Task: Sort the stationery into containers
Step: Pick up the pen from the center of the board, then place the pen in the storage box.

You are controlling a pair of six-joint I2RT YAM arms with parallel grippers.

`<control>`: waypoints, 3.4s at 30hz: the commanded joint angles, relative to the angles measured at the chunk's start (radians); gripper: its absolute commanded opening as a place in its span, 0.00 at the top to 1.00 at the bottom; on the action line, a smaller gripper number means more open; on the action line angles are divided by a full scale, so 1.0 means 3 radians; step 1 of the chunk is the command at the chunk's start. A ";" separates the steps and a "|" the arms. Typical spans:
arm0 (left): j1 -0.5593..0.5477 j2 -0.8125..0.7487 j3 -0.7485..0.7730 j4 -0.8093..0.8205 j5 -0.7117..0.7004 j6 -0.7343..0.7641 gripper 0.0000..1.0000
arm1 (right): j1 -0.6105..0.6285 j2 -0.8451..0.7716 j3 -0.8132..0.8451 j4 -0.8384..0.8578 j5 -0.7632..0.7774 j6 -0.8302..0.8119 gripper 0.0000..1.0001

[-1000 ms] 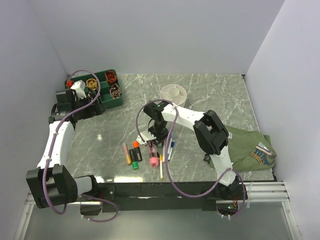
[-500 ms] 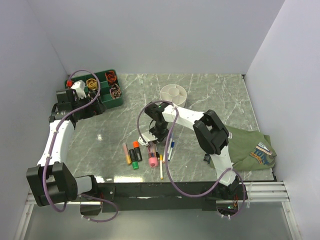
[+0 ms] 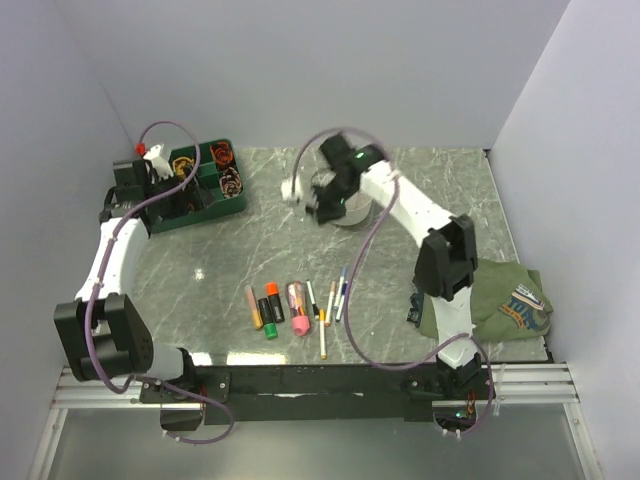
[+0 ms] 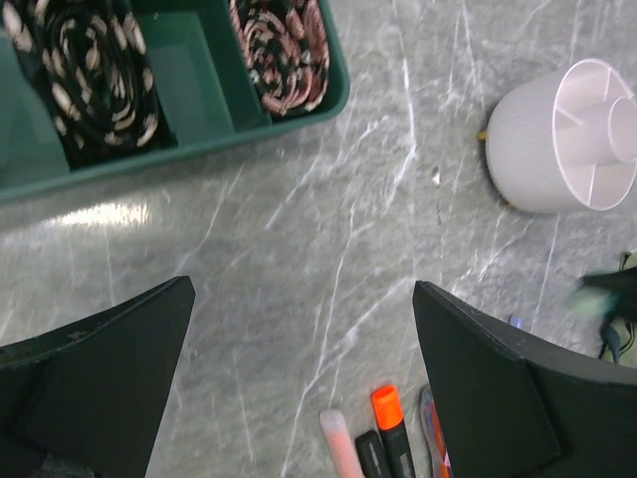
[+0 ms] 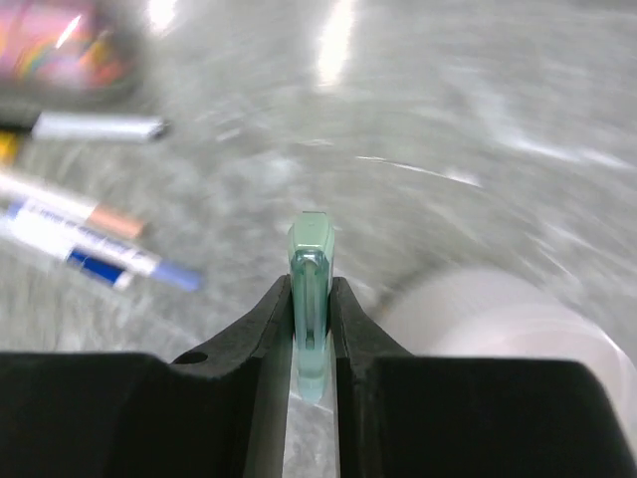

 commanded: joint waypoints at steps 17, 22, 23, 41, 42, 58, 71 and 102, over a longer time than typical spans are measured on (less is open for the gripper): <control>-0.0727 0.1008 0.1127 -0.0143 -0.0171 0.0566 0.01 | -0.1327 -0.0010 -0.0016 0.2542 -0.0971 0.3179 0.98; -0.0784 0.1110 0.1204 -0.0215 -0.0197 0.0607 0.01 | -0.1327 0.0189 0.0020 0.2762 -0.0869 0.3347 0.97; -0.0789 0.1151 0.1224 -0.0225 -0.0207 0.0602 0.00 | -0.1332 0.0210 0.0015 0.2823 -0.0858 0.3358 0.97; -0.0789 0.1422 0.1475 -0.0307 -0.0213 0.0602 0.00 | -0.1368 0.0308 0.0153 0.3064 -0.0843 0.3567 0.97; -0.0789 0.1432 0.1475 -0.0307 -0.0208 0.0597 0.01 | -0.1363 0.0252 0.0143 0.3089 -0.0858 0.3608 0.97; -0.0896 0.1621 0.1654 -0.0317 -0.0167 0.0587 0.00 | -0.1491 0.0241 0.0189 0.3105 -0.0746 0.3532 0.97; -0.0912 0.1662 0.1680 -0.0327 -0.0172 0.0586 0.00 | -0.1496 0.0348 -0.0031 0.2860 -0.0546 0.3225 0.94; -0.0963 0.0973 0.1077 -0.0368 -0.0432 0.0495 0.01 | -0.1455 -0.0444 -0.0802 0.2839 -0.0429 0.3281 0.52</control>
